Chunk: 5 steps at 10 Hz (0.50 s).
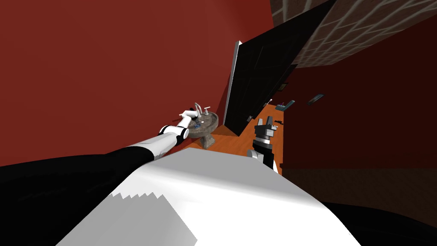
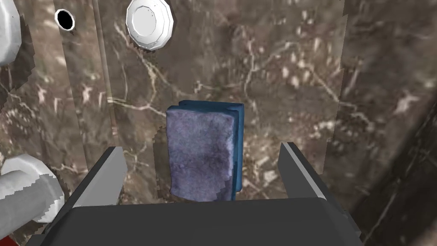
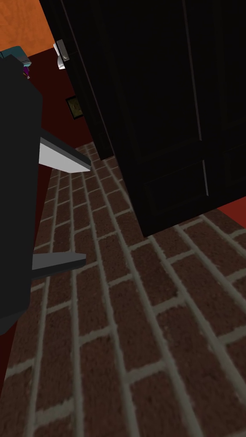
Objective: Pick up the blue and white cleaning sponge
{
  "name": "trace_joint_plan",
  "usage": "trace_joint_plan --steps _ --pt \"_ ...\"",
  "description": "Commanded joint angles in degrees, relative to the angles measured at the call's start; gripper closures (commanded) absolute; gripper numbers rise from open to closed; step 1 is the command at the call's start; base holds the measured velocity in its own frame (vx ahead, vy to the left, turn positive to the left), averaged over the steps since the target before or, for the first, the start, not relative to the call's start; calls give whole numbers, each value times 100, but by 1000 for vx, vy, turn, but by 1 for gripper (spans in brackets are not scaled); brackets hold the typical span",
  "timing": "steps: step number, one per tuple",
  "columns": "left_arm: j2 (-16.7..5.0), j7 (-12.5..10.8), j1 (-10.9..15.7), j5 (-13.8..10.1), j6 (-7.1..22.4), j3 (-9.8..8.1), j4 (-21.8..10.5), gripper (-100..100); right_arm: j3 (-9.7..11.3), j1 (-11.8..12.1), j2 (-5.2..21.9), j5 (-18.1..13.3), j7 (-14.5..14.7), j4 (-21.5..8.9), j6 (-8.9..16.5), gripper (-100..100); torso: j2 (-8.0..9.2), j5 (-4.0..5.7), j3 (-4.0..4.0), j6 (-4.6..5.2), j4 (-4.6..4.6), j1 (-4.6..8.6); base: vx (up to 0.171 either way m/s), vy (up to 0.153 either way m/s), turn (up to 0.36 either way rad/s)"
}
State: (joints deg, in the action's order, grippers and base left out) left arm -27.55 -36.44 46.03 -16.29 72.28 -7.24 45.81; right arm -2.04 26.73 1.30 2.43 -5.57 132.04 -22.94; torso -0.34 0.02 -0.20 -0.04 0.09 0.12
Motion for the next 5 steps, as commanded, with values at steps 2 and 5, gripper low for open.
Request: trace_joint_plan --steps 2,5 --pt "-60 -128 184 -13 308 -14 -409 -100 0 0 0 0 0 0 0 0 2 -1 1 0 0 -5 82 -19 -5" --pt "-143 -309 412 -2 657 -22 -943 -100 0 0 0 0 0 0 0 0 -11 0 -6 -1 3 -2 116 -27 -3"
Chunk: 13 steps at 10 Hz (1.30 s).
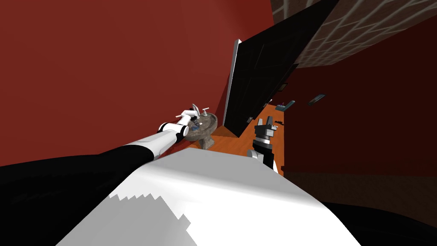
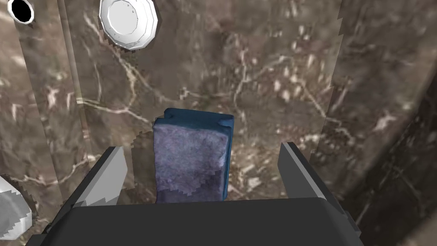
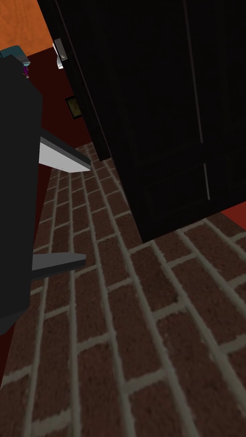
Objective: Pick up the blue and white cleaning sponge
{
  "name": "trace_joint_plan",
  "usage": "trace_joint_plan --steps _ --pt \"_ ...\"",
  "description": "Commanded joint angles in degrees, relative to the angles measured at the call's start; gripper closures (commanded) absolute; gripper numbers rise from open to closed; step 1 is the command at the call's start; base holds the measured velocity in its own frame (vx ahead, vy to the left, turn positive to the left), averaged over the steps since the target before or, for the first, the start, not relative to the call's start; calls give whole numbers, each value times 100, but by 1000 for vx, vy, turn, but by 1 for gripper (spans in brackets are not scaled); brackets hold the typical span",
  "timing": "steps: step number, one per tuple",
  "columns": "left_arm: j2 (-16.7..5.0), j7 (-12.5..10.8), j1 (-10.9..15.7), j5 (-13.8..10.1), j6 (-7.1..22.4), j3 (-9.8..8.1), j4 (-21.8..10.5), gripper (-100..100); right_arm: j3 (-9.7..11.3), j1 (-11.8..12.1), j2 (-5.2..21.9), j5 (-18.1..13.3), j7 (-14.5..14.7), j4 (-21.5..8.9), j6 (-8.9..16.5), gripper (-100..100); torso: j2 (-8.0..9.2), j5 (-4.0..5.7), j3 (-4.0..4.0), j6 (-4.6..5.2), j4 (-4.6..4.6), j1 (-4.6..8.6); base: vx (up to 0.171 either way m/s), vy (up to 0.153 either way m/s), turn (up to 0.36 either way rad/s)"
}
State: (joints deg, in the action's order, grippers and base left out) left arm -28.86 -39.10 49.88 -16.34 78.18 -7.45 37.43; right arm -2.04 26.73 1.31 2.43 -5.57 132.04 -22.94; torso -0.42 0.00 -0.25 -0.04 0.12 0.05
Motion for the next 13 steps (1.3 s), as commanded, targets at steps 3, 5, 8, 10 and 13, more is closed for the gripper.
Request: trace_joint_plan --steps 3,5,8,10,13 --pt "-70 -150 128 26 253 0 -436 -100 0 0 0 0 0 0 0 0 3 -1 2 0 -1 -5 97 -3 3" --pt "-87 -175 127 37 295 4 -530 -100 0 0 0 0 0 0 0 0 12 -4 7 -2 -2 -14 62 21 13" --pt "20 -271 -200 127 520 -124 -159 -100 0 -1 0 0 0 0 0 0 41 -2 23 -1 -9 -8 10 13 -55" --pt "20 -271 -205 127 520 -124 -7 -100 0 -1 0 0 0 0 0 0 40 -5 23 -1 -9 -22 10 38 -34" --pt "125 -364 -497 222 716 -246 530 -100 0 -2 0 0 0 0 0 0 44 -4 25 1 -9 -15 7 24 -72"
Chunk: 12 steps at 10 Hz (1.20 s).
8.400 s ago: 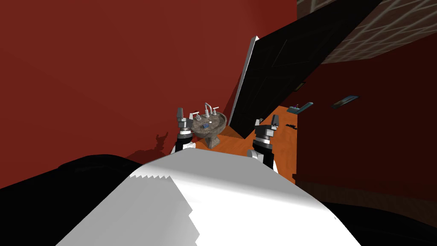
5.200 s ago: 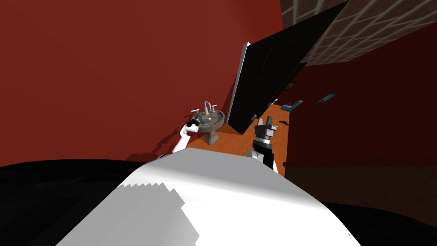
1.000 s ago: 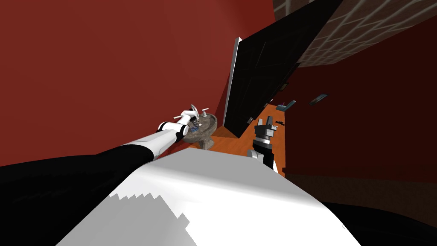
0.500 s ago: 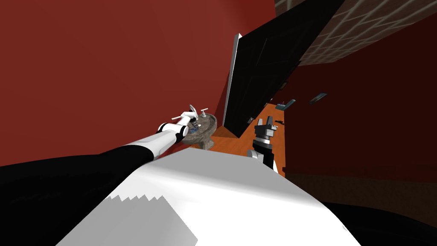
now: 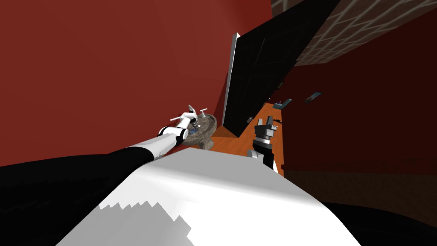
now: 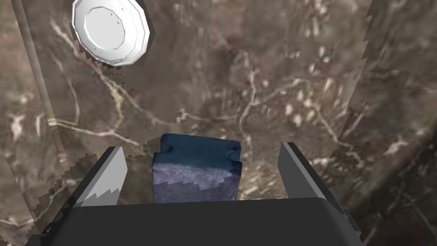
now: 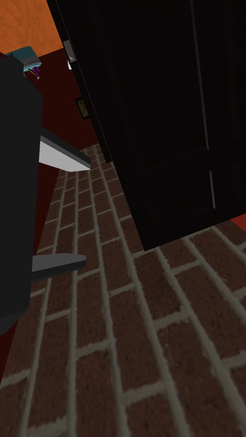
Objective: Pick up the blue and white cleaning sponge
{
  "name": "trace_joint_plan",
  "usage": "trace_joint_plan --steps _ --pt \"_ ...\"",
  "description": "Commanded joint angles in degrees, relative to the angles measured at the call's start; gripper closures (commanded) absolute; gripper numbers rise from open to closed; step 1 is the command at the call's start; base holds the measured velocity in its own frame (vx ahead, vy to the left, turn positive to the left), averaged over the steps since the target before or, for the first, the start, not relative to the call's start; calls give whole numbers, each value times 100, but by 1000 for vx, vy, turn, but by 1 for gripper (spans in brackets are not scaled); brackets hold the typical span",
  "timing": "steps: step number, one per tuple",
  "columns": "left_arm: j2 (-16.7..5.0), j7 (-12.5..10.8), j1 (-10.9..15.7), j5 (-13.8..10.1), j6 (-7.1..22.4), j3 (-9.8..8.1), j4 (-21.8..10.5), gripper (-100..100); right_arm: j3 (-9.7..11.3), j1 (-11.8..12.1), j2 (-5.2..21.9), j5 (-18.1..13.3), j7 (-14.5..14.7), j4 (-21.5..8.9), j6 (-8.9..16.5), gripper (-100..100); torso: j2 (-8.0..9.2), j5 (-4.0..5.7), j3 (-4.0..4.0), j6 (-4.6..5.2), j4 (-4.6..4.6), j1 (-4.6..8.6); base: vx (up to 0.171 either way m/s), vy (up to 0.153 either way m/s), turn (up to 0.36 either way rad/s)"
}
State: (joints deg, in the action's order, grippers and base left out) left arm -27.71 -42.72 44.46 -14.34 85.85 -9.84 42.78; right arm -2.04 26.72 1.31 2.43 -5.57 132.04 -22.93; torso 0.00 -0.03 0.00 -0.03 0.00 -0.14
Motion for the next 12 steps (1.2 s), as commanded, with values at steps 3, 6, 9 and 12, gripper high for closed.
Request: trace_joint_plan --steps 3,6,9,12 --pt "222 -189 -518 214 342 -251 625 -100 0 0 0 0 0 0 0 0 -16 0 -9 12 2 -2 15 56 -119" --pt "328 -282 -829 309 538 -373 1215 -100 0 0 0 0 0 0 0 0 -24 5 -13 15 2 15 9 32 -63" --pt "433 -376 -1099 405 734 -495 1665 -100 0 0 0 0 0 0 0 0 -38 3 -24 25 10 23 7 34 -75" --pt "539 -469 -1392 501 931 -618 2145 -100 0 0 0 0 0 0 0 0 -44 2 -28 27 13 26 8 31 -66"
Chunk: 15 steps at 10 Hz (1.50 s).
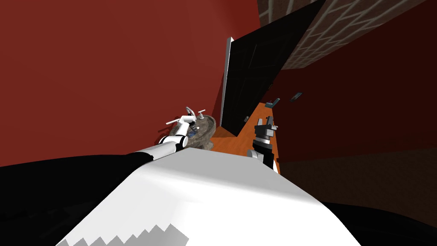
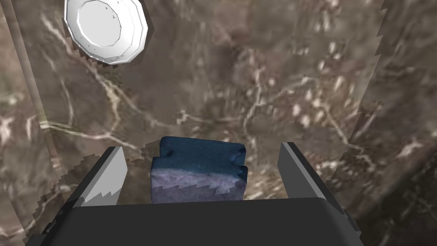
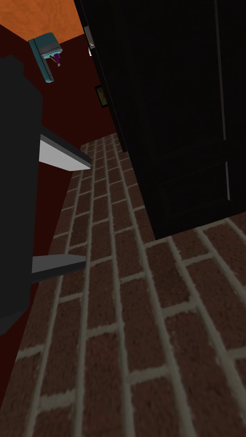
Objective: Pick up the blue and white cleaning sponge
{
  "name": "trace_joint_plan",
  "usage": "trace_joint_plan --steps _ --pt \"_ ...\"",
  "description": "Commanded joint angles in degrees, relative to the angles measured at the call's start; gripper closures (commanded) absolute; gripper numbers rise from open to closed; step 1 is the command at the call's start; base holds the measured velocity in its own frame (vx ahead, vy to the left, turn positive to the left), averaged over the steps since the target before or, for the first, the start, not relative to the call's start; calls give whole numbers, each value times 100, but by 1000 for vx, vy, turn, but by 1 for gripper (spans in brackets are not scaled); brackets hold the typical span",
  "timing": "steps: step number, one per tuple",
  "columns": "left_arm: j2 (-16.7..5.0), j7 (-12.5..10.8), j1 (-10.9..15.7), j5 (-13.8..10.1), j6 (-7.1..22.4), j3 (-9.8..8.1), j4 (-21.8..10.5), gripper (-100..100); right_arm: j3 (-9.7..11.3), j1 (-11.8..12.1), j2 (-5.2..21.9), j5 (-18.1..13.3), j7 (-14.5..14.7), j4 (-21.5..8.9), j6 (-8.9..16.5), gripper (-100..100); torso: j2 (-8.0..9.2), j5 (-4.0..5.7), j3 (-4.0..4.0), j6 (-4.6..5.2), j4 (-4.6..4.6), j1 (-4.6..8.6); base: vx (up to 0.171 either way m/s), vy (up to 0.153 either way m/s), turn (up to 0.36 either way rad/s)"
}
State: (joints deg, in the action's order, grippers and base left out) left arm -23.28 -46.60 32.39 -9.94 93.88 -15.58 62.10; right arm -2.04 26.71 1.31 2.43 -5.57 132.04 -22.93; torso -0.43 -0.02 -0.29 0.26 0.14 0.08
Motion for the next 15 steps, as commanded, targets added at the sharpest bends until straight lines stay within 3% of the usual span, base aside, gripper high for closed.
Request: trace_joint_plan --steps 1,3,4,6,7,8,9,11,12,13,15 --pt "95 -81 -205 60 128 -43 286 -100 0 0 0 0 0 0 0 0 0 0 0 0 0 0 8 40 -91" --pt "95 -81 -205 60 128 -43 502 -100 0 1 0 0 0 0 0 0 -1 1 0 -2 -1 4 4 14 1" --pt "201 -175 -487 156 324 -165 721 -100 0 1 0 0 0 0 0 0 0 3 1 -2 -1 10 11 30 -123" --pt "201 -175 -497 156 324 -165 990 -100 0 0 0 0 0 0 0 0 0 0 0 -2 -1 -1 3 33 -51" --pt "307 -268 -765 251 520 -288 1198 -100 0 1 0 0 0 0 0 0 1 1 1 -2 -1 3 2 40 -147" --pt "307 -268 -789 251 520 -288 1454 -100 0 0 0 0 0 0 0 0 2 0 1 0 -1 -1 -5 36 -85" --pt "412 -361 -1048 347 717 -410 1634 -100 0 0 0 0 0 0 0 0 4 0 2 -2 -2 1 -30 33 -102" --pt "412 -361 -1081 347 717 -410 1912 -100 0 0 0 0 0 0 0 0 11 1 7 -1 -3 4 -13 15 -46" --pt "402 -355 -1061 341 707 -408 1811 -100 0 1 0 0 0 0 0 0 5 3 4 -2 -3 11 0 0 0" --pt "403 -356 -1066 341 716 -409 1834 100 0 1 0 0 0 0 0 0 2 3 2 -2 -1 14 0 0 0" --pt "382 -351 -1053 347 703 -414 1842 100 0 1 0 0 0 0 0 0 6 -6 -1 1 7 27 0 0 0"
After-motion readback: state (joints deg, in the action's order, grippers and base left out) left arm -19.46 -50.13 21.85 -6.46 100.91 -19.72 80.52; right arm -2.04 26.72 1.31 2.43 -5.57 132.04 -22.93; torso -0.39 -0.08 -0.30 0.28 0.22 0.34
